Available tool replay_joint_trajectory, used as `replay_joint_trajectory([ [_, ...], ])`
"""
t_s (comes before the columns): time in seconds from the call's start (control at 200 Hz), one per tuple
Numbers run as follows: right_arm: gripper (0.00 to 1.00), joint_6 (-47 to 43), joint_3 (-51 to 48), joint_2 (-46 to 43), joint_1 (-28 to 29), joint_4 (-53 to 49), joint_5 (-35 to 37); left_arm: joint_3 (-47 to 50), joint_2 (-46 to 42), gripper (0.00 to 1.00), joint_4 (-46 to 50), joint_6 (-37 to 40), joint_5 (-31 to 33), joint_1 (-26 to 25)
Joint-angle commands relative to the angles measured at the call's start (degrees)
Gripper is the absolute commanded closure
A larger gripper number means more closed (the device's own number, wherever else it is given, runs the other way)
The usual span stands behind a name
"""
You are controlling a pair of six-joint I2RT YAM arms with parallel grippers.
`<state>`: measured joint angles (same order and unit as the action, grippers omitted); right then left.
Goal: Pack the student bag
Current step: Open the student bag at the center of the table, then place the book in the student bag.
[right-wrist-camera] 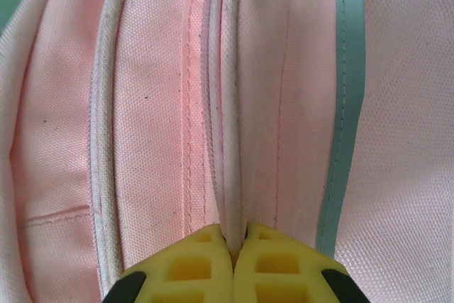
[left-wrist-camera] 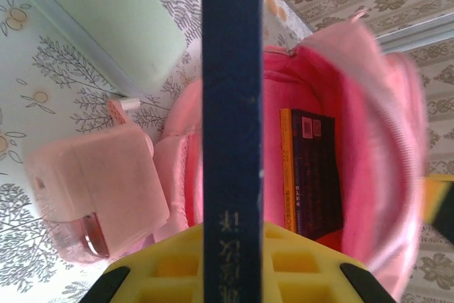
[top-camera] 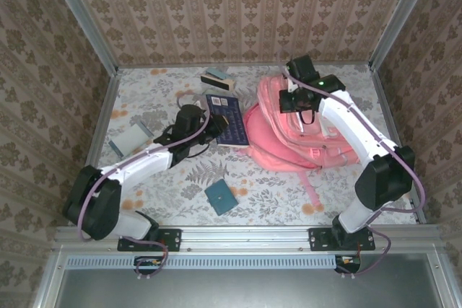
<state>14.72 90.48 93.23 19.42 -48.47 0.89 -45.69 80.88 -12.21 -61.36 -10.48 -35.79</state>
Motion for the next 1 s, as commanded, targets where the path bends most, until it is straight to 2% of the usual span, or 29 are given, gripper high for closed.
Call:
replay_joint_trajectory([
  [0.0,1.00,2.4,4.0,-2.7,-0.9,3.6,-11.0,-4.0,3.1,1.00,-9.1,-3.1,0.1,-2.2],
  [0.08,1.00,3.0,4.3,-2.7,-1.5,4.2,-13.6,-5.8,6.7,1.00,-12.6,-4.3,0.5,-4.0],
  [0.335,1.00,4.7,2.7,-3.3,-2.5,5.0,-14.8,-14.0,18.4,1.00,-21.0,-7.0,0.8,-9.7],
  [0.465,1.00,5.3,1.9,-3.8,-3.0,5.5,-15.3,-17.6,25.1,1.00,-28.2,-10.2,-0.8,-11.4],
  [0.56,1.00,5.8,1.1,-4.2,-3.2,6.0,-16.0,-21.2,29.5,1.00,-29.3,-10.9,-1.0,-12.7],
  [0.9,1.00,7.1,0.2,-4.3,-3.2,7.2,-17.9,-37.0,42.8,1.00,-15.4,-9.0,1.0,-17.7],
  [0.995,1.00,7.4,-0.1,-4.2,-3.2,7.4,-18.1,-43.1,45.8,1.00,-6.5,-7.7,2.2,-19.0],
])
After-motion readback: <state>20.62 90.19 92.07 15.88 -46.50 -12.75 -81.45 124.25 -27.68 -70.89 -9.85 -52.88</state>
